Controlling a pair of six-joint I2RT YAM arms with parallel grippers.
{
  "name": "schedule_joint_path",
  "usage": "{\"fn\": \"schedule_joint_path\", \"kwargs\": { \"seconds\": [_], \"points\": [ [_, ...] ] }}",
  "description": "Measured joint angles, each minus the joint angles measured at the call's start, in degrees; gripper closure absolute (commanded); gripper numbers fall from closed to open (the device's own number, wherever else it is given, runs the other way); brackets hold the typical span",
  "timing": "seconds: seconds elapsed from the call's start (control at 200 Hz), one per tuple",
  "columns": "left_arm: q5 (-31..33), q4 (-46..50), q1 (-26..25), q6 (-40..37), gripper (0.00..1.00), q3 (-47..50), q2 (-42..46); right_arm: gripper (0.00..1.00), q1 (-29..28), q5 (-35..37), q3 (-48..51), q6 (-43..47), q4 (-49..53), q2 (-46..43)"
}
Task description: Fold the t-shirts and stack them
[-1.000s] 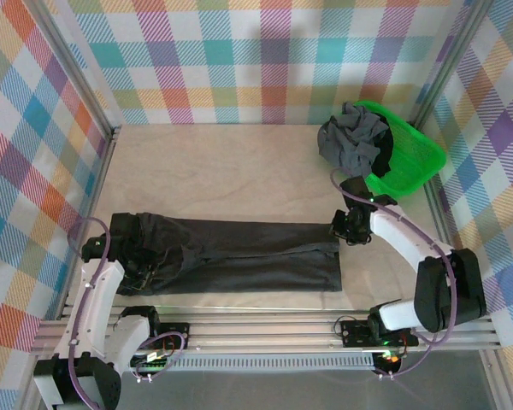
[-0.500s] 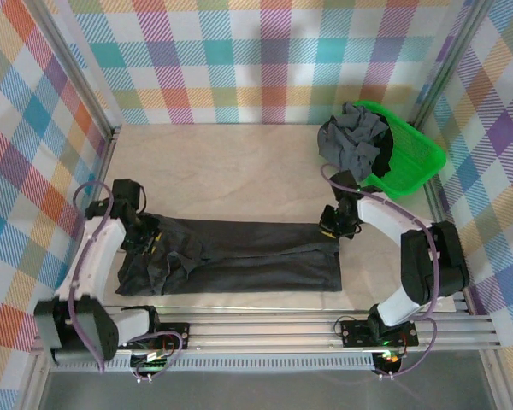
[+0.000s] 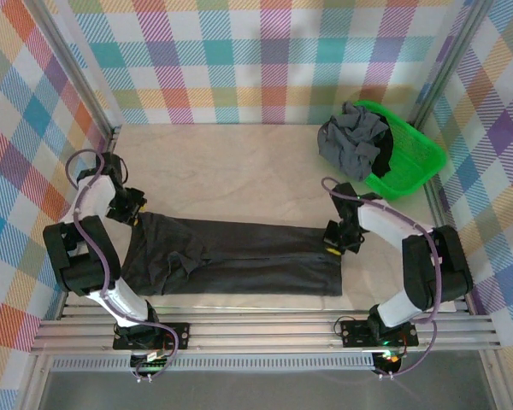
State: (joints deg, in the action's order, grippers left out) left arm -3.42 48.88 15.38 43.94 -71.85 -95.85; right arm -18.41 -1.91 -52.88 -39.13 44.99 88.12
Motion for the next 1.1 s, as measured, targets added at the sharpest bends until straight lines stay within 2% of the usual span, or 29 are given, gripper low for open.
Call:
{"fn": "schedule_joint_path", "kwargs": {
  "seconds": [0.15,0.385,0.445,0.575,0.87,1.1],
  "points": [
    [-1.2,-1.8,0.2,-4.2,0.59,2.2,0.3,0.9,0.1,0.9,-6.7,1.3,-0.2,2.5],
    [-2.6,-4.5,0.2,-7.9,0.65,6.7,-0.6,0.84,0.1,0.7,-9.5,2.5,-0.3,6.4],
    [-2.6,-5.4,0.2,-8.3,0.72,7.0,-1.1,0.83,0.1,0.6,-9.7,2.5,-0.3,7.3],
    [-2.1,-6.5,0.2,-9.0,1.0,7.2,-1.9,0.82,0.4,-0.1,-9.7,2.3,-0.7,9.0],
    [6.0,-2.7,1.1,-8.8,1.0,7.1,-1.1,0.81,2.2,-0.2,-11.9,1.0,-0.8,15.9],
    [6.1,-1.0,3.9,-8.8,1.0,7.1,-1.0,0.81,2.3,-0.1,-16.0,1.0,0.9,19.2]
  ]
}}
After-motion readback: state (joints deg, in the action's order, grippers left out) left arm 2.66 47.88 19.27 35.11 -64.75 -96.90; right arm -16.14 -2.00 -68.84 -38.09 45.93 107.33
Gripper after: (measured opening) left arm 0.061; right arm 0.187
